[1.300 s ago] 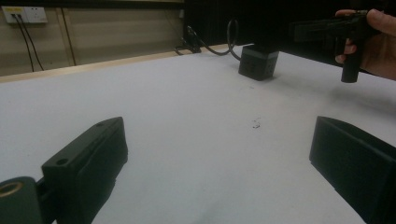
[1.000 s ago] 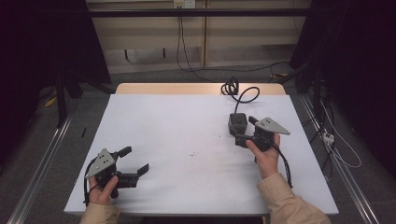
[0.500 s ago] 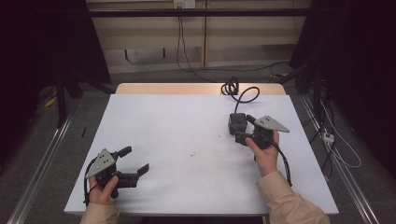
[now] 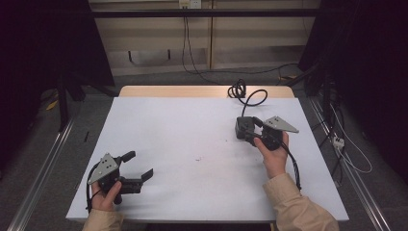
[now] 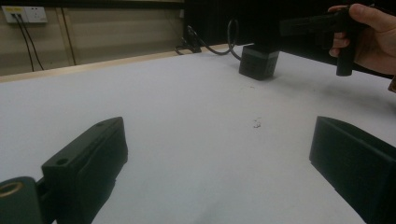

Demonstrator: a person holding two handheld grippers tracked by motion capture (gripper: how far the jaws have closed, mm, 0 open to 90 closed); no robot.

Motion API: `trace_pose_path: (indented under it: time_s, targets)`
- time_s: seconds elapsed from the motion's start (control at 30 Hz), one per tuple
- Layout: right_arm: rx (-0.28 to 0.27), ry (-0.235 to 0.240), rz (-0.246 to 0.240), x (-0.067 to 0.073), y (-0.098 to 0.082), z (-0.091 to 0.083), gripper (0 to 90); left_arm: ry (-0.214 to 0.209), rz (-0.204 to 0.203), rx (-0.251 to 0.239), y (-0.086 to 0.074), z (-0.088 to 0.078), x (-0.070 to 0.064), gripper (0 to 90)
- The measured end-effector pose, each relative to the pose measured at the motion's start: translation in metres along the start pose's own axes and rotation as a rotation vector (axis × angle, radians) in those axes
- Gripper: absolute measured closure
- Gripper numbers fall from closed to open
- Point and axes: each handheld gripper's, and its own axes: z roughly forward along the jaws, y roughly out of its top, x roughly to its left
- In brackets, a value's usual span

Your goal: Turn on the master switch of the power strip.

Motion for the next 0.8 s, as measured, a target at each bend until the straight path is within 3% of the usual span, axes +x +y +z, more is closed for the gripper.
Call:
trace_pose_path:
  time_s: [0.2,0.5,0.8]
  targets:
    - [0.012,0.003,0.021,-0.005,-0.0008,0.0019,47.2,0.001,0.0,-0.001,0.0001,0.0003,-0.0001,3.8]
    - [0.04,0.017,0.003,-0.0061,0.0029,0.006,55.7,0.006,0.0,-0.001,0.0,0.0,0.0,3.9]
    - [0.049,0.028,0.014,-0.0078,0.0048,0.0085,64.8,0.008,0.002,0.0,-0.0002,-0.0007,0.0006,3.8]
